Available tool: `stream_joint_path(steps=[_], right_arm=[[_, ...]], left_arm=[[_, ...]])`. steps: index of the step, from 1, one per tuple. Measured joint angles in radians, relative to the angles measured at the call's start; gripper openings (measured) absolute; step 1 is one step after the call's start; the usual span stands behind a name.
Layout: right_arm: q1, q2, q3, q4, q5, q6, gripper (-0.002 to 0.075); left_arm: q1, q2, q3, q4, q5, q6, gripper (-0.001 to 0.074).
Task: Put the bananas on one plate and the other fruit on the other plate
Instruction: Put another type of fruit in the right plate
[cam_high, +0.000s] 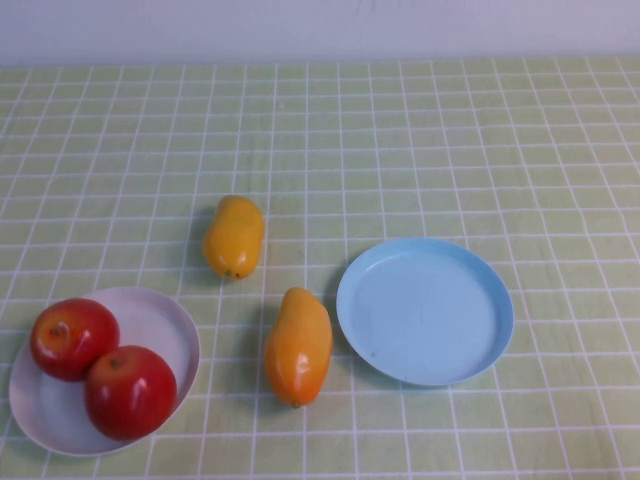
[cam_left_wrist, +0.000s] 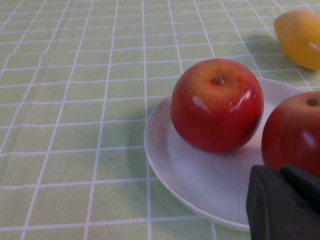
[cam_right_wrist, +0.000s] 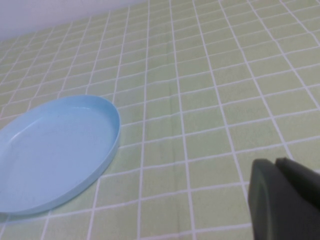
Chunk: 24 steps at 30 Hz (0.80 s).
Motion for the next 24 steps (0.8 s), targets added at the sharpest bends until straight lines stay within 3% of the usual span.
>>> stream_joint_path(steps=[6,12,16,20,24], right_arm=[[0.0,0.0,0.0,0.036,-0.042,0.0,-0.0016],[0.0,0.0,0.0,0.399,-0.245,0.0,-0.0016],[0.0,0.0,0.0,0.484,-0.317,0.0,-0.0017],[0.0,0.0,-0.024,0.493,-0.228,0.0,-0.0017],[0.0,0.08,-0.167,0.476,-0.045,-0.05,-0.0016]], left_arm=[[0.0,0.0,0.0,0.0,0.0,0.0,0.0004],[0.0,0.0,0.0,0.0,0.0,0.0,0.0004],[0.0,0.0,0.0,0.0,0.0,0.0,0.0004],[0.0,0.0,0.0,0.0,0.0,0.0,0.0004],[0.0,0.0,0.0,0.0,0.0,0.0,0.0004]])
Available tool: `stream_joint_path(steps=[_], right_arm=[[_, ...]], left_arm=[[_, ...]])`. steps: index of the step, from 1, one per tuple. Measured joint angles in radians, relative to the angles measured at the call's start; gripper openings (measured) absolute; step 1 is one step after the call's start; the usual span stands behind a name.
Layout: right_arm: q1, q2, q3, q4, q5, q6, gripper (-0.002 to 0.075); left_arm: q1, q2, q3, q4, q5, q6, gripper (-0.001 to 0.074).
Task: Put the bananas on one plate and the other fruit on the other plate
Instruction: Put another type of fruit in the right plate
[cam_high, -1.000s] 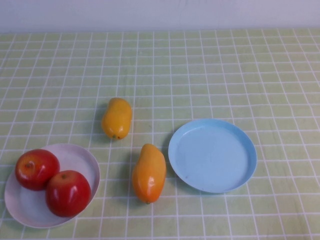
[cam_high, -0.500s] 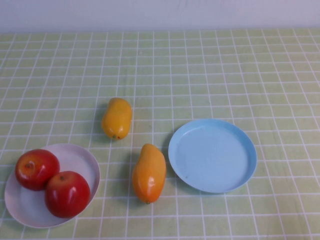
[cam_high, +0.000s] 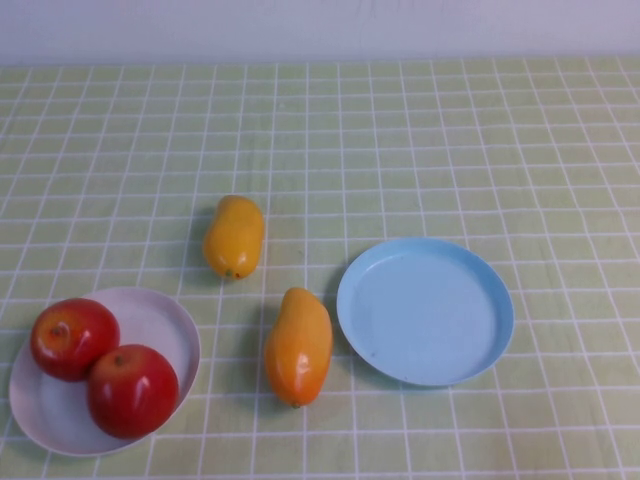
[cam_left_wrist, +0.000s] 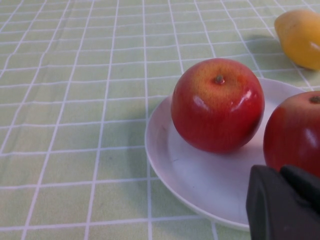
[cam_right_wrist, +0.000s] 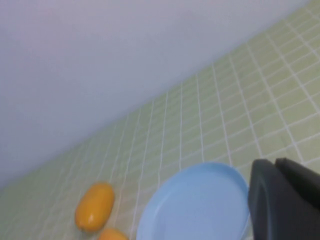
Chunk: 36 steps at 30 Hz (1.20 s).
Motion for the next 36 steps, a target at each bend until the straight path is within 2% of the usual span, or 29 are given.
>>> stream_joint_path(steps=[5,9,19,22,29,36], right_arm=[[0.0,0.254,-0.227,-0.019,0.253,-0.151,-0.0016],[0.0,0.452,-0.384,-0.069,0.388,-0.215,-0.0016],[0.027,0.914,-0.679,-0.16,0.52,-0.25,-0.0016],[0.131,1.035,-0.753,-0.195,0.52,-0.214,-0.0016],[0.48,1.302,-0.982,-0.39,0.512,0.034,-0.0016],[0.73,1.537,-1.17,-0.441,0.504,0.168,0.0004]], left_arm=[[0.0,0.0,0.0,0.0,0.0,0.0,0.0004],[0.0,0.0,0.0,0.0,0.0,0.0,0.0004],[0.0,0.0,0.0,0.0,0.0,0.0,0.0004],[0.0,0.0,0.0,0.0,0.0,0.0,0.0004],[0.0,0.0,0.0,0.0,0.0,0.0,0.0004],[0.0,0.0,0.0,0.0,0.0,0.0,0.0004]])
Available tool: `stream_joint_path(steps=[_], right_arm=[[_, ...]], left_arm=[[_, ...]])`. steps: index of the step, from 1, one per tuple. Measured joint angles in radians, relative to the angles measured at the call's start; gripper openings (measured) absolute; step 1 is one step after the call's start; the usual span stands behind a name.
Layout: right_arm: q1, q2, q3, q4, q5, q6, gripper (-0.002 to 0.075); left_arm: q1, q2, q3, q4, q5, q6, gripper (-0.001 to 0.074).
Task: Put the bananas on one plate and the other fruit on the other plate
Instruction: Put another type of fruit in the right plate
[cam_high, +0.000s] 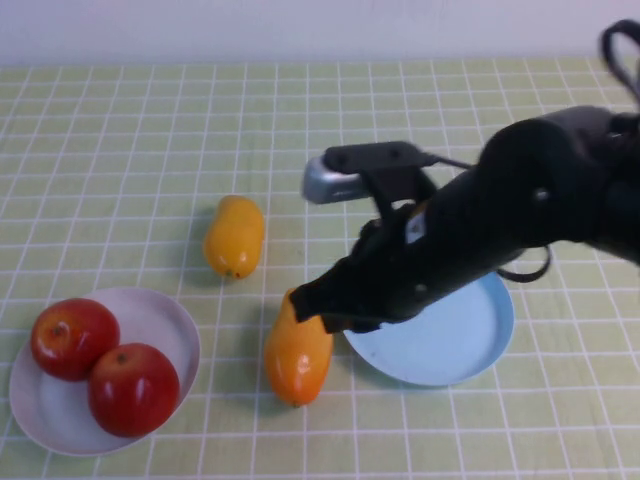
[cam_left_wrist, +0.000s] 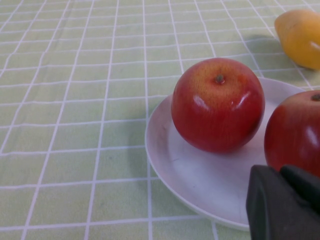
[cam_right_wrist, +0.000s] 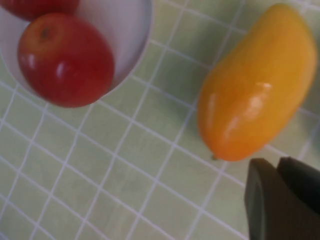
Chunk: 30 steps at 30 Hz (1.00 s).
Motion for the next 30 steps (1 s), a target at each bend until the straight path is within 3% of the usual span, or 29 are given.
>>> stream_joint_path(steps=[3,5,10,12,17,30], right_arm=[[0.058,0.075,-0.065,0.0,0.007,0.032,0.0091],[0.076,0.118,-0.103,0.0,0.024,0.081,0.0192],[0.079,0.211,-0.183,-0.018,0.06,0.221,0.0525],[0.079,0.247,-0.212,-0.035,0.072,0.266,0.0593],[0.079,0.343,-0.287,-0.088,0.136,0.348,0.0636],[0.068,0.499,-0.439,-0.185,0.213,0.406,0.0639]], left_arm=[[0.0,0.0,0.0,0.0,0.0,0.0,0.0004],[0.0,0.0,0.0,0.0,0.0,0.0,0.0004],[0.0,0.0,0.0,0.0,0.0,0.0,0.0004],[0.0,0.0,0.0,0.0,0.0,0.0,0.0004],[0.0,0.0,0.0,0.0,0.0,0.0,0.0004],[0.0,0.0,0.0,0.0,0.0,0.0,0.0004]])
